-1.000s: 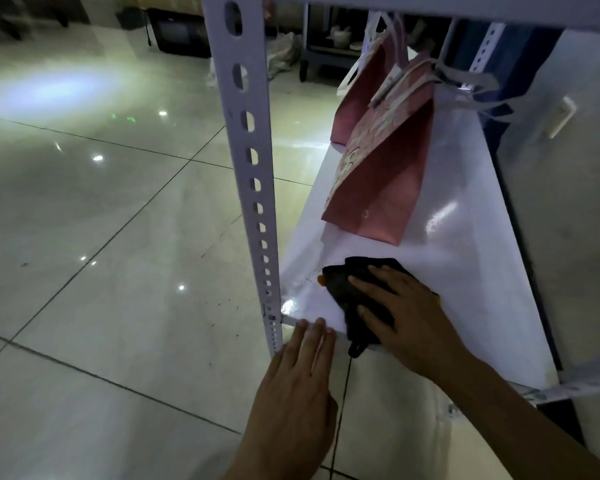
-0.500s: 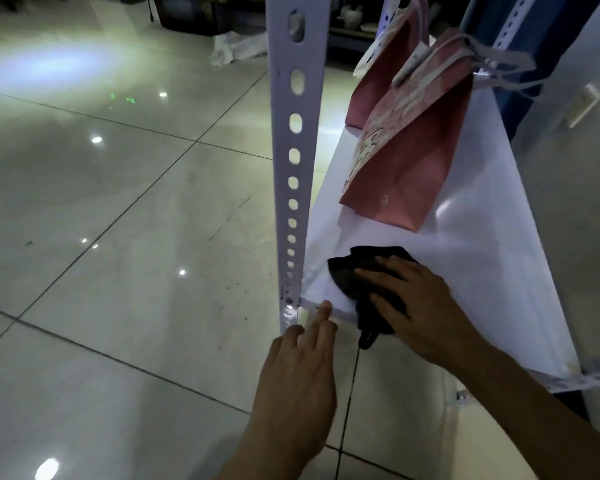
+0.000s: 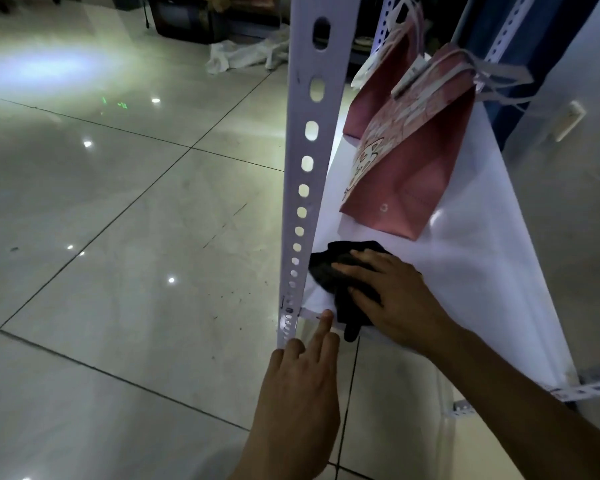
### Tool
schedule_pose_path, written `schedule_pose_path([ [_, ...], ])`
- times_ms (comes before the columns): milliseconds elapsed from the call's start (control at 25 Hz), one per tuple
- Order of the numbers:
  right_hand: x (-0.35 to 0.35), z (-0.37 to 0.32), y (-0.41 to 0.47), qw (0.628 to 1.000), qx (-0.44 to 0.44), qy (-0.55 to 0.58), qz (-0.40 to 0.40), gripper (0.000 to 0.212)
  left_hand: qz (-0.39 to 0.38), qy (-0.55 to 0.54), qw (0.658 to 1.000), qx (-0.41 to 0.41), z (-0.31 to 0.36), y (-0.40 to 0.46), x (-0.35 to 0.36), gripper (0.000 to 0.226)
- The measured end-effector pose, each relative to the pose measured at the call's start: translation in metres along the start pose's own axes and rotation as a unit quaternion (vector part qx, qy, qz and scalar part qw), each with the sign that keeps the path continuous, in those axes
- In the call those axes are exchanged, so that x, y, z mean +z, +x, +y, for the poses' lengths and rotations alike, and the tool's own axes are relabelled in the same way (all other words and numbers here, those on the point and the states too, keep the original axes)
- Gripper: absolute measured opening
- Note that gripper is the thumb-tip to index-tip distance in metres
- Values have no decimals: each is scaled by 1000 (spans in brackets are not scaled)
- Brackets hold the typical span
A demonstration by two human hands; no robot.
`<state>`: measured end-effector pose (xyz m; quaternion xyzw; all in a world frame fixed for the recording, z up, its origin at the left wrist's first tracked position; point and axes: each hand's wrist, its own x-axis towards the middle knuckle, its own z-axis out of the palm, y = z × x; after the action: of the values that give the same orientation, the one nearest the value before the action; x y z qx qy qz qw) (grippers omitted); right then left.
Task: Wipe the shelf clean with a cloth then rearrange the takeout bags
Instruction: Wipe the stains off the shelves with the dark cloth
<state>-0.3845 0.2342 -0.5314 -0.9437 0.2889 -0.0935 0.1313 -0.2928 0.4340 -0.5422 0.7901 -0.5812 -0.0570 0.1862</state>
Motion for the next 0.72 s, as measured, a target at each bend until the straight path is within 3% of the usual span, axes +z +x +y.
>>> schedule_pose_path([
  [200, 1, -20, 36, 998, 49, -31, 7, 58, -9, 6, 1000, -1, 1, 4, 3, 54],
  [400, 13, -22, -19, 995, 85, -7, 48, 56, 15, 5, 1000, -2, 1, 4, 0, 64],
  [600, 6, -26, 4, 988, 137, -37, 57, 60, 15, 23, 1000, 9, -2, 3, 3, 64],
  [720, 7, -27, -28, 988, 131, -28, 78, 58, 12, 28, 1000, 4, -1, 4, 2, 65],
])
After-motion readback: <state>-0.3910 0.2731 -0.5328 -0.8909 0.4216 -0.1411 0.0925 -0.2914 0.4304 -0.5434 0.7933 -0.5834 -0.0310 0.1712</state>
